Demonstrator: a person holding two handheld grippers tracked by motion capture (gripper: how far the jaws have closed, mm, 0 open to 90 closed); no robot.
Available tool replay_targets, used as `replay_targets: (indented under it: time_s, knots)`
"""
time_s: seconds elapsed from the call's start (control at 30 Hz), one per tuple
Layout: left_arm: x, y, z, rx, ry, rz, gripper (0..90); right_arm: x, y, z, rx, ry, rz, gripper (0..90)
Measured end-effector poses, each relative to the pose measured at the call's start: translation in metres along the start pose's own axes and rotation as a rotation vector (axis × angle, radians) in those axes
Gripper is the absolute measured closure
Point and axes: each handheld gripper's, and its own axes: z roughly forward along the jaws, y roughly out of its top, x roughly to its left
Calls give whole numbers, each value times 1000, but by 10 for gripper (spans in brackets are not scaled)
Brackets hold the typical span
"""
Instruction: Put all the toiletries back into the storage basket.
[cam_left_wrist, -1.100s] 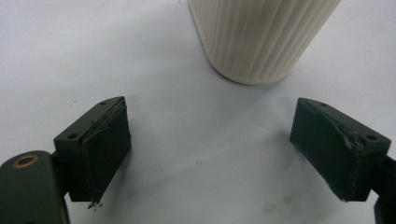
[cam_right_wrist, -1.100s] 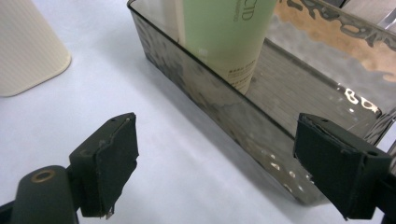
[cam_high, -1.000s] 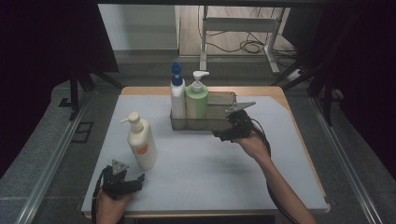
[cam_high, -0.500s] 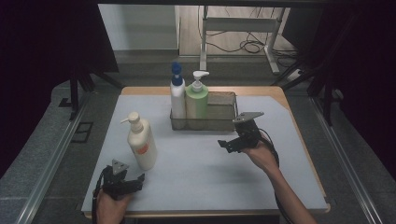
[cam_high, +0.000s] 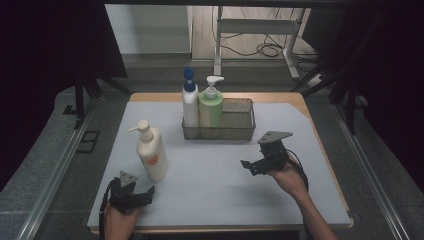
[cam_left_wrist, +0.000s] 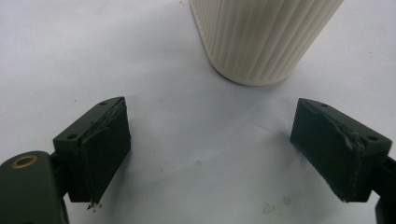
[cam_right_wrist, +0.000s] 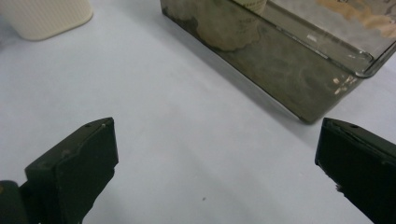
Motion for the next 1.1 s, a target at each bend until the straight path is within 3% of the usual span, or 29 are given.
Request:
replay_targets:
  time_s: [0.57, 1.1]
  knots:
    - [-1, 0, 0, -2, 3, 0, 118, -2, -47, -16, 10, -41, 55, 0]
    - [0, 2, 0, 12, -6, 3, 124, -2, -81, -10, 50, -47, 90, 5]
